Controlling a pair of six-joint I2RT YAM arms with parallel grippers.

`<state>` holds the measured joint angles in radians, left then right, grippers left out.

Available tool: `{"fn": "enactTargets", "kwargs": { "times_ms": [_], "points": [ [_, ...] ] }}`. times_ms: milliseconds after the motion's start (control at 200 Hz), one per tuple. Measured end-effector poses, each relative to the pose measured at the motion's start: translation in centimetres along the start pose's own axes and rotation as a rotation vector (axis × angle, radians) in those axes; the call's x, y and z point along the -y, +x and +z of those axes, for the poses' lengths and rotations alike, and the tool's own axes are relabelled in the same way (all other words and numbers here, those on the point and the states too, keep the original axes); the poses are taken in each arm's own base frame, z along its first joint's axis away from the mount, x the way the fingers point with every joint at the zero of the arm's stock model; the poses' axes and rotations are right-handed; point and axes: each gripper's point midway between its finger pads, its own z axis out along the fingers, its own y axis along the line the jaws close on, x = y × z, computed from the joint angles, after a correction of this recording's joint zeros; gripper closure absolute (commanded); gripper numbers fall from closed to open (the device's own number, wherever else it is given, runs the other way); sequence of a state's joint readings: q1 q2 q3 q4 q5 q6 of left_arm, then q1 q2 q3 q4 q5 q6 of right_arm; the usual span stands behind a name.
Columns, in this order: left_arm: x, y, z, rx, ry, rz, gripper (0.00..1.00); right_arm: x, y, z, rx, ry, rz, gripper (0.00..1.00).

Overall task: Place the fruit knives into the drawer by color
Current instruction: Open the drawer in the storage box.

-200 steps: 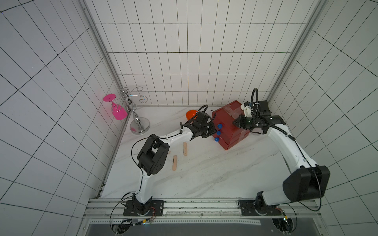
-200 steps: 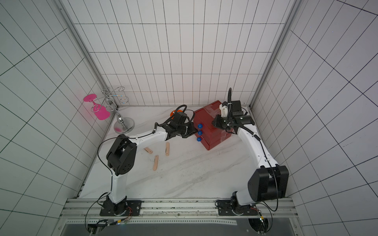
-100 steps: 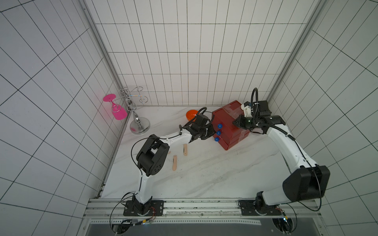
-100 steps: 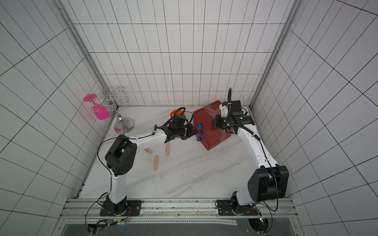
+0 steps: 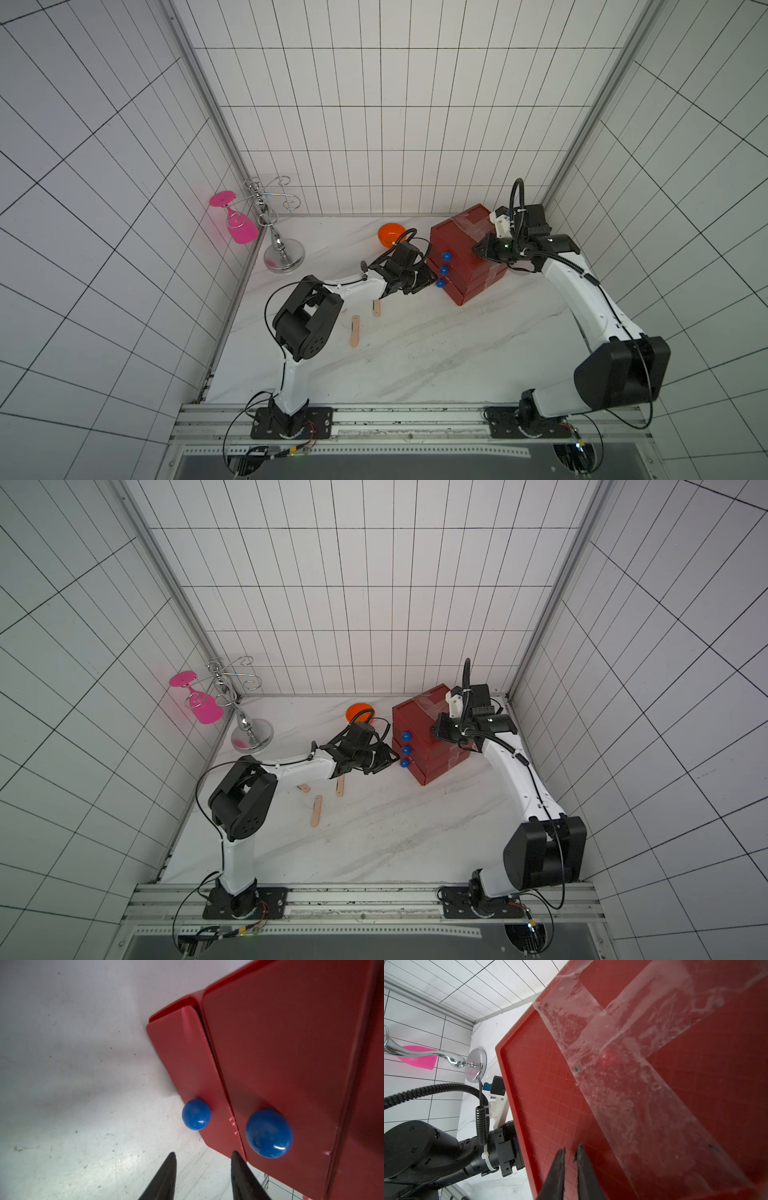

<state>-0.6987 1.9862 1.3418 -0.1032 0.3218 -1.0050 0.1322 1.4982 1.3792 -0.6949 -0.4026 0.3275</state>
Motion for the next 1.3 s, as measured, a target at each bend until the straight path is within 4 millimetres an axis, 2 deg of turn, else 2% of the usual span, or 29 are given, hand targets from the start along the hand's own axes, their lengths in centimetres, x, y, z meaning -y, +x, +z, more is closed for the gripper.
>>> {"fn": "enactTargets", "kwargs": {
  "times_ms": [145, 330, 440, 1129, 1299],
  "points": [
    [-0.3, 0.0, 0.9, -0.003, 0.013, 0.003, 0.53, 0.0, 0.0, 0.0, 0.000, 0.000, 0.000, 0.84],
    [-2.4, 0.8, 2.6, -0.033, -0.021, -0.013, 0.54, 0.0, 0.0, 0.1, -0.002, 0.000, 0.001, 0.84],
    [-3.0, 1.0, 3.2, -0.040, -0.026, -0.017, 0.54, 0.0, 0.0, 0.1, -0.002, -0.001, 0.001, 0.84],
    [-1.4, 1.1, 5.1, -0.052, 0.068, -0.033, 0.58, 0.0, 0.0, 0.2, -0.005, -0.004, 0.001, 0.85],
    [-1.1, 1.0, 5.5, -0.054, 0.088, -0.041, 0.71, 0.0, 0.0, 0.2, -0.005, -0.004, 0.001, 0.85]
  ]
}}
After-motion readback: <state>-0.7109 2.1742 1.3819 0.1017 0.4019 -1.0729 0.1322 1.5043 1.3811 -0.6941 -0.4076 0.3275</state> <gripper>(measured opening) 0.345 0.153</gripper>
